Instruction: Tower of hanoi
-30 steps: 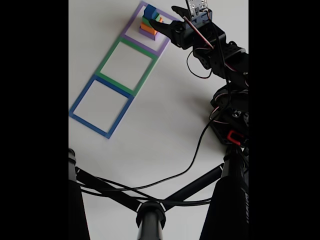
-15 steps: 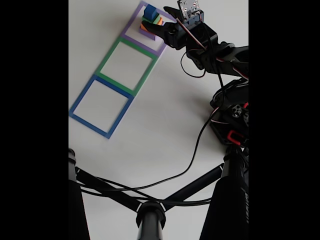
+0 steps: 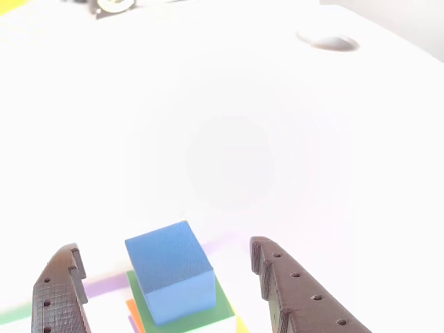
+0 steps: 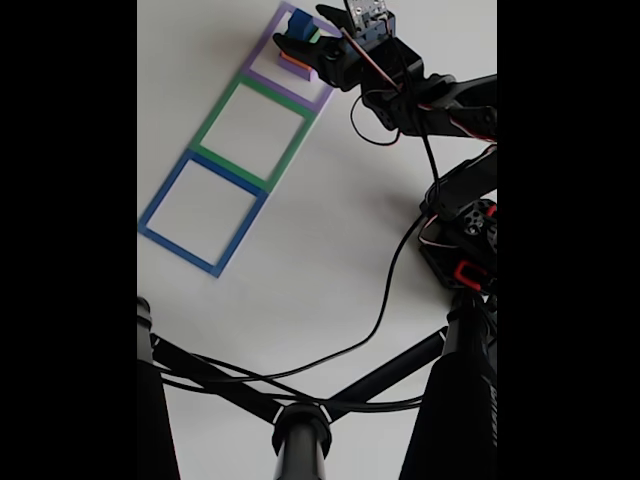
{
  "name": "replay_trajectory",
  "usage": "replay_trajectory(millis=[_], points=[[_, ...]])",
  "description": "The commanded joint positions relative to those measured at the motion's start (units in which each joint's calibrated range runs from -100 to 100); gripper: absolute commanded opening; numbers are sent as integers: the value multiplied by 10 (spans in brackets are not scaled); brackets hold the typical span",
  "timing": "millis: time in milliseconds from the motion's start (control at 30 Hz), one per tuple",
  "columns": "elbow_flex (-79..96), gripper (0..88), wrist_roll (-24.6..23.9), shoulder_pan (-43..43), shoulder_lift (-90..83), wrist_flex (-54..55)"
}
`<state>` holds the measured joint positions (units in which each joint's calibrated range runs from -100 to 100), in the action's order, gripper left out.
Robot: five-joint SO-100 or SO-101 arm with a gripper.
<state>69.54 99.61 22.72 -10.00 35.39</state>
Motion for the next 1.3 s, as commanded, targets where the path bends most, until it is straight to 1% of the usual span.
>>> replay_trajectory(millis=[0, 467, 767, 1067, 1267], points=[[-26, 245, 4, -10, -1, 16], [-25, 136, 4, -24, 6, 22], [-25, 96, 4, -28, 16, 33], [-24, 33, 4, -27, 16, 34], [-28, 31, 4, -30, 4, 21]])
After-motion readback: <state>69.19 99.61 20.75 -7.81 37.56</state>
